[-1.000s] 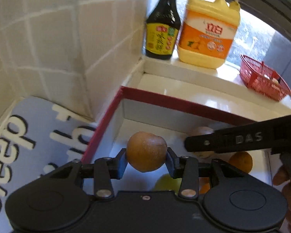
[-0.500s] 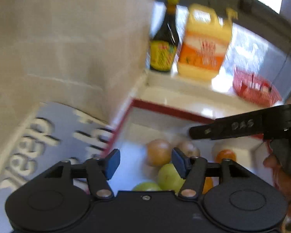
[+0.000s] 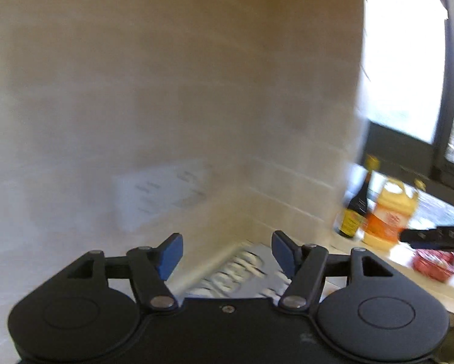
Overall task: Organize fruits
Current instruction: 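Grasp a kiwi with the right tool while the left tool grasps another kiwi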
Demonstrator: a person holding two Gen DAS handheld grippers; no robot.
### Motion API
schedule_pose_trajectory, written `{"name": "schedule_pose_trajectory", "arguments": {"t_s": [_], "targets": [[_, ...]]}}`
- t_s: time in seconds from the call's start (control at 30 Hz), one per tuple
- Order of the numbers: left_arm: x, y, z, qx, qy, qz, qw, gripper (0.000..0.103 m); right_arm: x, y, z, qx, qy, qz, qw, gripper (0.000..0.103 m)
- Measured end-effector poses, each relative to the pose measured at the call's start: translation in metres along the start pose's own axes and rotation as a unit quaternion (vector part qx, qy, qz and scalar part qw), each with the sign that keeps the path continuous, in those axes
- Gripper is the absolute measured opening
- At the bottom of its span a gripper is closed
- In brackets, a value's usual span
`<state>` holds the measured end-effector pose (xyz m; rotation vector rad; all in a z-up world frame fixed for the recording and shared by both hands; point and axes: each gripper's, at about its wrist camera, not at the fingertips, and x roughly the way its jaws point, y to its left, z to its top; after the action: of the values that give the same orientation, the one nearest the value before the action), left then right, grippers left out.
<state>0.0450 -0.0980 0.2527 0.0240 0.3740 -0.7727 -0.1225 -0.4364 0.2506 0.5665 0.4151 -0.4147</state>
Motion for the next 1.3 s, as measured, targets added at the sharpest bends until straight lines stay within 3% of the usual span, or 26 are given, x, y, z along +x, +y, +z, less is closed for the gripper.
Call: {"name": "schedule_pose_trajectory", "arguments": {"t_s": [0.23, 0.4, 0.43, 0.47, 0.63, 0.83, 0.97, 1.07, 1.2, 1.3], "targets": [[-0.060, 0.028, -0.008, -0.009, -0.034, 0.082, 0.9960, 0.079, -0.002, 0.077, -0.018, -0.092, 0.022, 0.063, 0.993, 0.062], [-0.058, 0.054, -0.032, -0.026, -0.002, 0.089, 0.9957, 0.081, 0.024, 0.116, -0.051, -0.145, 0.069, 0.086, 0.983, 0.069], [-0.049, 0.058, -0.041, -0.029, 0.014, 0.087, 0.9957, 0.081, 0.032, 0.121, -0.060, -0.153, 0.082, 0.087, 0.981, 0.069], [-0.038, 0.062, -0.049, -0.050, -0.002, 0.080, 0.9955, 0.081, 0.040, 0.125, -0.069, -0.161, 0.097, 0.086, 0.978, 0.069], [0.015, 0.081, -0.093, -0.115, 0.070, 0.052, 0.9895, 0.081, 0.082, 0.126, -0.108, -0.178, 0.172, 0.074, 0.966, 0.069], [0.080, 0.089, -0.134, -0.202, 0.133, 0.028, 0.9700, 0.081, 0.108, 0.111, -0.147, -0.189, 0.227, 0.058, 0.954, 0.069], [0.119, 0.085, -0.164, -0.259, 0.169, 0.003, 0.9509, 0.081, 0.130, 0.103, -0.172, -0.189, 0.263, 0.045, 0.945, 0.069], [0.144, 0.082, -0.174, -0.286, 0.178, 0.000, 0.9414, 0.081, 0.140, 0.100, -0.184, -0.195, 0.280, 0.040, 0.939, 0.069], [0.165, 0.074, -0.177, -0.291, 0.185, 0.023, 0.9384, 0.082, 0.147, 0.100, -0.194, -0.211, 0.282, 0.031, 0.935, 0.069], [0.177, 0.072, -0.178, -0.305, 0.190, 0.013, 0.9331, 0.082, 0.153, 0.096, -0.199, -0.209, 0.291, 0.029, 0.933, 0.069]]}}
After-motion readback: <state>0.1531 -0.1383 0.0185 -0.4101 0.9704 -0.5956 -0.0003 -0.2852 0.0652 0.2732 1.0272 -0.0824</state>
